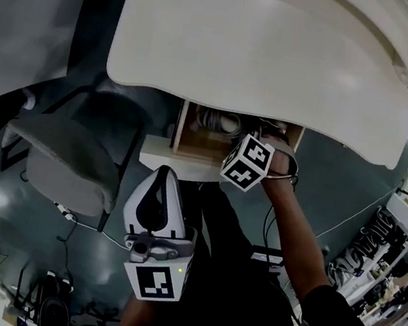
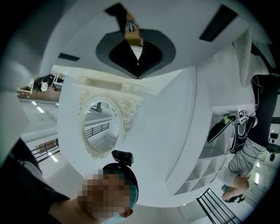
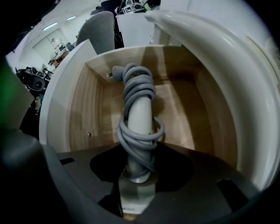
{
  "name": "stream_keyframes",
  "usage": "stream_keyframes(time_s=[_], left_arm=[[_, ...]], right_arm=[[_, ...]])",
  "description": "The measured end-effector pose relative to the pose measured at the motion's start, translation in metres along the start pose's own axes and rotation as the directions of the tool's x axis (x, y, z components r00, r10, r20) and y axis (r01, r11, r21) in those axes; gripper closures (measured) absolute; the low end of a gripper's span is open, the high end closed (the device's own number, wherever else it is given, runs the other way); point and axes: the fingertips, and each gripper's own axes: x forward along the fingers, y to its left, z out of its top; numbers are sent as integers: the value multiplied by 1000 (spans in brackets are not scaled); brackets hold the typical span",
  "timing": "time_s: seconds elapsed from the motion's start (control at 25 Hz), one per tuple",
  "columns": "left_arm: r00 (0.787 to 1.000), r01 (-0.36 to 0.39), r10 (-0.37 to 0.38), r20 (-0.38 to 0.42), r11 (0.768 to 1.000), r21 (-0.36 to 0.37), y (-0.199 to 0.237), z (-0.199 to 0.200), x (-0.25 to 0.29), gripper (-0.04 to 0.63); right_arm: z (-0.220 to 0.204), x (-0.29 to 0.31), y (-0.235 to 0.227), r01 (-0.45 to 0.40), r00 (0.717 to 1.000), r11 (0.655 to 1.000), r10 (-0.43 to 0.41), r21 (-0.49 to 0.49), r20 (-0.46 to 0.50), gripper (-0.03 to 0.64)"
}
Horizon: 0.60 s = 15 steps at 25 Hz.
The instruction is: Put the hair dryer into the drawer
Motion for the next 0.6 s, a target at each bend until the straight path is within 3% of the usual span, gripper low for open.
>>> stream_keyframes(time_s=[0.6], left_arm=[[1000,-16,16,-5,1000,-19,9,-3,-3,572]], right_arm=[[-1,10,3,-5,996,1000,3,-20,-90,425]])
